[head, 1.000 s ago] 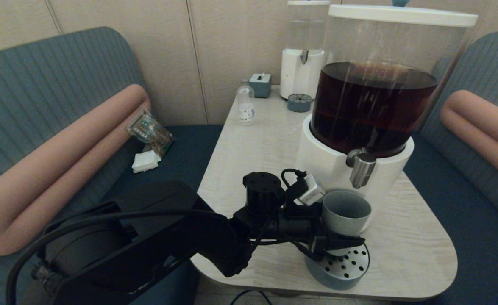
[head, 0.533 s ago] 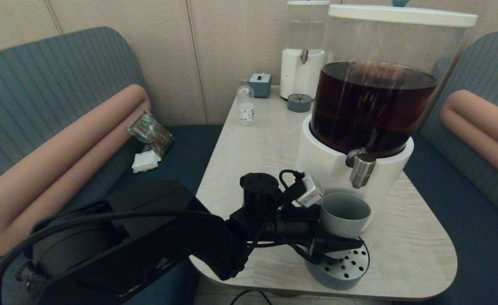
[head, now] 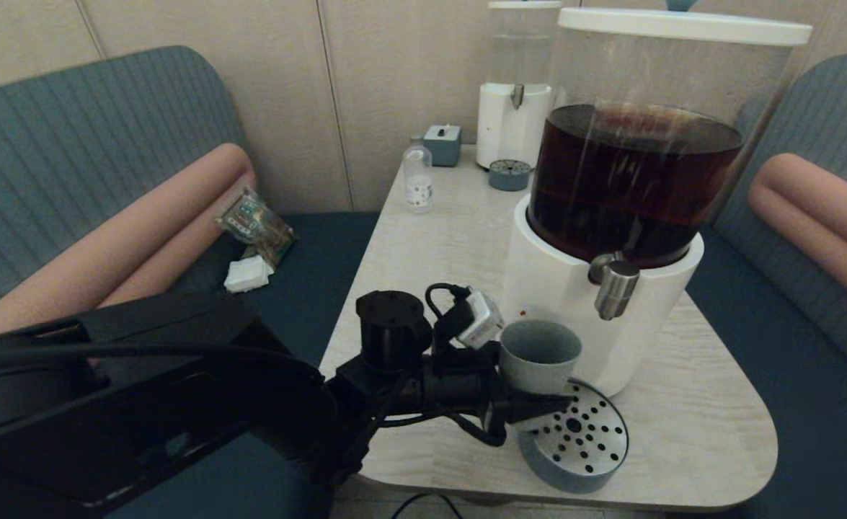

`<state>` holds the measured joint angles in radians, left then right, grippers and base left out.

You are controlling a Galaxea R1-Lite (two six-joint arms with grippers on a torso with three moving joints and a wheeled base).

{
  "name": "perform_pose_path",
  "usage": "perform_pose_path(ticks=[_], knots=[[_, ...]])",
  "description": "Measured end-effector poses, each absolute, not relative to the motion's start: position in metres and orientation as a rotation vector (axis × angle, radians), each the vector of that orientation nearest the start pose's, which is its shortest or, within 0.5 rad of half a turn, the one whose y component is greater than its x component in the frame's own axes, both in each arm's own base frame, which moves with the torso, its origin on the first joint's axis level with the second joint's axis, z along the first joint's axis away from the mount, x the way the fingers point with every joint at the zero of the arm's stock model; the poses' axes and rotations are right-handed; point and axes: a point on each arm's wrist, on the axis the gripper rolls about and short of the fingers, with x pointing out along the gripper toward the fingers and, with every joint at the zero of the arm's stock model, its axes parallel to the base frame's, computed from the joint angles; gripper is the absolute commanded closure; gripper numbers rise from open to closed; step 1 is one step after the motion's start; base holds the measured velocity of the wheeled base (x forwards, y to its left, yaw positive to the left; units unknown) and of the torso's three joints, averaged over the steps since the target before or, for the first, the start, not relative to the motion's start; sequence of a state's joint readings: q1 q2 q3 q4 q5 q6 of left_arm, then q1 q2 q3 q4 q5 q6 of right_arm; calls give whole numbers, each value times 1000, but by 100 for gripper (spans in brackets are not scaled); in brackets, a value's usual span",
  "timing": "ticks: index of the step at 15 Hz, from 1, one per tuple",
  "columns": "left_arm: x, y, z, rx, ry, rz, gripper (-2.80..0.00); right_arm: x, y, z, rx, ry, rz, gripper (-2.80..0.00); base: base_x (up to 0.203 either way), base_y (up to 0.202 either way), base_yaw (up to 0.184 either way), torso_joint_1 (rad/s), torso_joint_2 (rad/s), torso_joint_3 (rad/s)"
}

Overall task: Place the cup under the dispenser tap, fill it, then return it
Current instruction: Place the cup next to the water dispenser

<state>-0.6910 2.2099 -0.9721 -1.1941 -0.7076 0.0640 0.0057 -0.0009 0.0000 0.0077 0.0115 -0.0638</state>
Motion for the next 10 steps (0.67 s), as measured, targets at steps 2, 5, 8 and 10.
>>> perform_pose_path(ticks=[2,5,8,10], knots=[[304,-251,97,46,12,-1336,0,-23,0,75,-63,6,18,0,0,0,0,0,0,0],[320,-208,103,42,11,-1210,0,-23,0,75,-64,6,18,0,0,0,0,0,0,0],[345,-164,114,44,-41,-1086,0,-23,0,75,-64,6,18,0,0,0,0,0,0,0],[361,-147,119,41,-94,-1030,0,-23,0,75,-64,6,18,0,0,0,0,0,0,0]])
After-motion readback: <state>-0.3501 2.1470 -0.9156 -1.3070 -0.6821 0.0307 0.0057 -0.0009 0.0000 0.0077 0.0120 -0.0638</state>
